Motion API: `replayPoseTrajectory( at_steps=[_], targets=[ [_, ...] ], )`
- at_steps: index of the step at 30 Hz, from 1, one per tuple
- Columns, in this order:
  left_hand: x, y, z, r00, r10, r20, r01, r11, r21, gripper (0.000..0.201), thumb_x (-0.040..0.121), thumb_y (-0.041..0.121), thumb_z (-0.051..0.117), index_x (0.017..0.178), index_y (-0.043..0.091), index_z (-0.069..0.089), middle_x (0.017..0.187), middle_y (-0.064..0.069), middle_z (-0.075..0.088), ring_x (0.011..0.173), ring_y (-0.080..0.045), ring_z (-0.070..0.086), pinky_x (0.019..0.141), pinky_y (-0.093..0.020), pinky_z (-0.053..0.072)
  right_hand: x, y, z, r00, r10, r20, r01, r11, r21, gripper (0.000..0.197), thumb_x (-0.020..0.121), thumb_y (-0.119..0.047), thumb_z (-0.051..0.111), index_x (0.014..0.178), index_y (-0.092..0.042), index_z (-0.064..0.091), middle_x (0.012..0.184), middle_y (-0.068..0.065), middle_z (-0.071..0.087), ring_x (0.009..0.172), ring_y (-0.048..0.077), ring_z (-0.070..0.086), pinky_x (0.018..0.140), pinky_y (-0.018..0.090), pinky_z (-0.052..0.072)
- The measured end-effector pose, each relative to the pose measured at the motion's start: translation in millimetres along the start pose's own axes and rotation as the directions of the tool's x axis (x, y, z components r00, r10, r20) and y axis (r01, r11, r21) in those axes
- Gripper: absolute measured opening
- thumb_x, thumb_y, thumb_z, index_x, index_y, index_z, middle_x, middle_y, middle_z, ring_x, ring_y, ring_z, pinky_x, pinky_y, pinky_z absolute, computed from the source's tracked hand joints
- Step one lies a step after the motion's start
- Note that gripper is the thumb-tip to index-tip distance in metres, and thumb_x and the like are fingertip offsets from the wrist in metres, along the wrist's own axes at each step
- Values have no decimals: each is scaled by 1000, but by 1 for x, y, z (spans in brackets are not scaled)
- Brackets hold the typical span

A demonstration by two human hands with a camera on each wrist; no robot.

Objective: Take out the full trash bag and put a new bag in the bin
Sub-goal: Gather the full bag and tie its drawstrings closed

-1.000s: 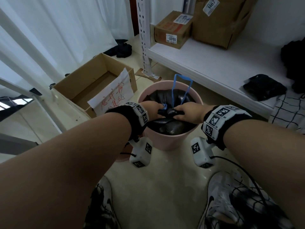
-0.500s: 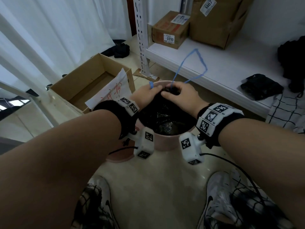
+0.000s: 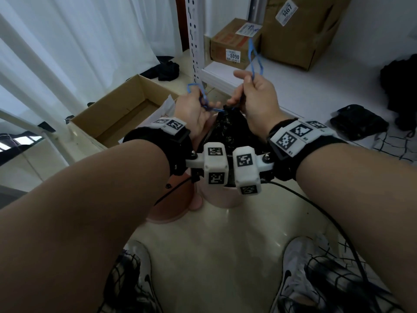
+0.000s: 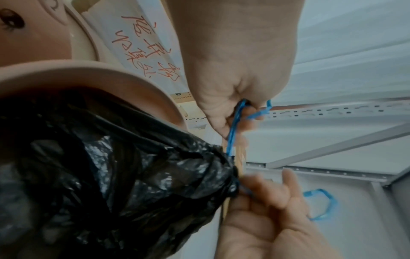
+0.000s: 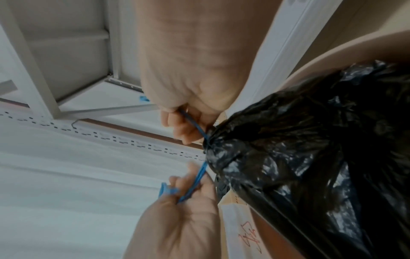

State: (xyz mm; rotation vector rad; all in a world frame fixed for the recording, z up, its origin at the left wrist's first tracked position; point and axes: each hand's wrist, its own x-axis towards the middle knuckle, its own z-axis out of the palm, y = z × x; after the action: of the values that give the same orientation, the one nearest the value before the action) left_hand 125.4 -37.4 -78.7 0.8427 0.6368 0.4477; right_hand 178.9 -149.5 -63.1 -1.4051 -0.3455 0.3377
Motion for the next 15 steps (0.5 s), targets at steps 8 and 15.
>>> replayPoseTrajectory(
  at_steps=[8,15],
  targets=[
    [2,-2,-15,992,16,124,-82,836,543,33,96,12,34,64,23,39,45,7,36,32,-7,33,44,-24,28,-1,11,-5,979,56,198,1,961,-277,35,102,-12,29,80,-20,55,56,0,30,37,2,27,42,18,27],
    [-10,-2,-15,980,-2,201,-132,746,653,34,100,16,34,69,21,46,62,-1,41,51,-14,43,50,-26,43,0,21,-18,945,190,267,39,743,-668,26,101,-16,35,124,-12,47,87,-1,53,71,5,48,70,21,37]
  ],
)
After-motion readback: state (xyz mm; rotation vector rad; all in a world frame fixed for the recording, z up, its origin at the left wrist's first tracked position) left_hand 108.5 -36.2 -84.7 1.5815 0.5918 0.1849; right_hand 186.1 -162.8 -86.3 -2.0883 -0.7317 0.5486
